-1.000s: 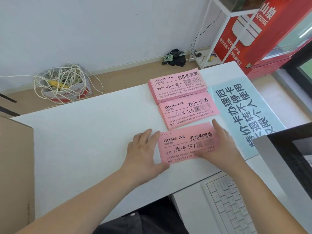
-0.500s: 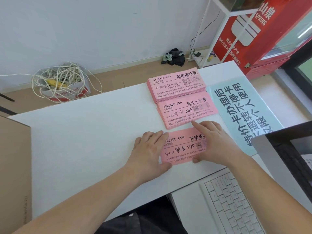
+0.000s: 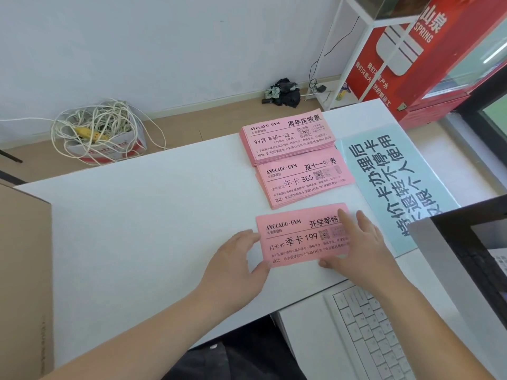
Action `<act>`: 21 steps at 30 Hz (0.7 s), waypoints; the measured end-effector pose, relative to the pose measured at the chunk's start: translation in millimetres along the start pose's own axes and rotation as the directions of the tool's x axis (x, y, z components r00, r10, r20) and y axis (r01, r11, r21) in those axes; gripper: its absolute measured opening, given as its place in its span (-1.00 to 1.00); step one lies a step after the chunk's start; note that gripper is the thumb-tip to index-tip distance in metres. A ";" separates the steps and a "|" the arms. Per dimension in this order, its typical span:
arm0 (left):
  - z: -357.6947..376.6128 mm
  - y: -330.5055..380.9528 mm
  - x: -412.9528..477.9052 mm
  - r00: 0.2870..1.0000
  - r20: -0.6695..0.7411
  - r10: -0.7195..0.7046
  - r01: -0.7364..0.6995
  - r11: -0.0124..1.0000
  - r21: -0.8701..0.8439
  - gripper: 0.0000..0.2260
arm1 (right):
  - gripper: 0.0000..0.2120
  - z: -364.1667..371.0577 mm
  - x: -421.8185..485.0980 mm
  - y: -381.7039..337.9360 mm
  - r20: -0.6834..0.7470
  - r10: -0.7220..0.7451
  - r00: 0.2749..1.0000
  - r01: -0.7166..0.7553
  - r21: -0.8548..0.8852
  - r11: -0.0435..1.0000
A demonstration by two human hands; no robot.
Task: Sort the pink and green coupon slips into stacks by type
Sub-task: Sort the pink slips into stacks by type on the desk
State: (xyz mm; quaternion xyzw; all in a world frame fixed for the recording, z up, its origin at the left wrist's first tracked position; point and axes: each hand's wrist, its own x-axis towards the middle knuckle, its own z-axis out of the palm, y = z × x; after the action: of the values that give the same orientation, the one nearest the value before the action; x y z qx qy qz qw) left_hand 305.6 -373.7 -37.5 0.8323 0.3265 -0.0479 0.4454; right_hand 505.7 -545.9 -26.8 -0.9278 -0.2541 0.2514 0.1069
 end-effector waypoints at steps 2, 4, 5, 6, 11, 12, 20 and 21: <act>2.5 5.7 -6.9 0.998 0.039 -0.042 0.047 0.993 -0.112 -0.54 | 0.01 5.7 -0.6 0.5 0.002 -0.008 1.000 0.008 0.015 1.000; 6.3 11.3 -4.2 0.997 0.058 -0.051 0.060 0.983 -0.174 -0.53 | -0.11 3.5 3.5 -1.5 0.003 -0.017 1.000 0.017 0.039 0.999; 8.4 14.0 -1.0 0.997 0.063 -0.050 0.062 0.979 -0.196 -0.53 | -0.15 0.4 6.8 -2.4 0.005 -0.018 1.000 0.018 0.037 0.999; 10.8 16.1 2.3 0.997 0.065 -0.050 0.063 0.974 -0.216 -0.53 | -0.19 -2.8 10.1 -2.7 0.009 -0.019 1.000 0.018 0.028 0.999; 17.2 23.5 10.7 0.989 0.103 -0.110 0.141 0.922 -0.360 -0.52 | -0.31 -11.1 21.9 -0.4 -0.020 -0.025 0.999 0.025 -0.020 1.000; 17.7 25.4 11.1 0.985 0.109 -0.134 0.167 0.905 -0.391 -0.52 | -0.29 -11.2 22.7 1.2 -0.016 -0.022 1.000 0.022 -0.015 1.000; 16.1 35.0 7.7 0.967 0.121 -0.224 0.255 0.821 -0.511 -0.53 | -0.16 -5.2 25.2 8.8 -0.006 -0.029 1.000 0.029 0.048 0.998; 16.4 36.5 8.7 0.966 0.132 -0.224 0.259 0.813 -0.522 -0.53 | -0.16 -4.6 26.1 9.6 -0.015 -0.032 0.999 0.033 0.047 0.998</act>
State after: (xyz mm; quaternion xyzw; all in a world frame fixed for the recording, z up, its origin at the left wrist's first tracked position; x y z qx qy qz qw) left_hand 337.2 -396.3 -24.7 0.6250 0.4153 -0.0378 0.6599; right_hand 531.6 -540.6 -36.8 -0.9226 -0.2624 0.2488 0.1347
